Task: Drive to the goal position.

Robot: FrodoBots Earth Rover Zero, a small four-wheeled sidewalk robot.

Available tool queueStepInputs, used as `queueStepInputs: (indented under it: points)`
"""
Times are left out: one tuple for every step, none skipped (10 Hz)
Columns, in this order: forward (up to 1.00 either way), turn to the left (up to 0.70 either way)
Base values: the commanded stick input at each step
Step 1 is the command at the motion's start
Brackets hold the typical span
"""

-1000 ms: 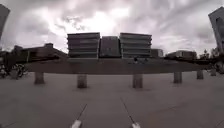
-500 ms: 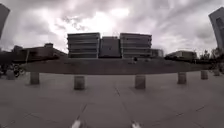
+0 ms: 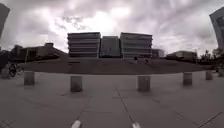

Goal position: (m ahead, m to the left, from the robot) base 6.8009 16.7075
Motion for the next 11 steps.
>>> queueStepInputs:
  points:
    - [0.68,0.0]
    - [0.44,0.0]
    - [0.41,0.0]
    - [0.49,0.0]
    - [0.55,0.0]
    - [0.59,0.0]
    - [0.61,0.0]
    - [0.61,0.0]
    - [0.54,0.0]
    - [0.47,0.0]
    - [0.45,0.0]
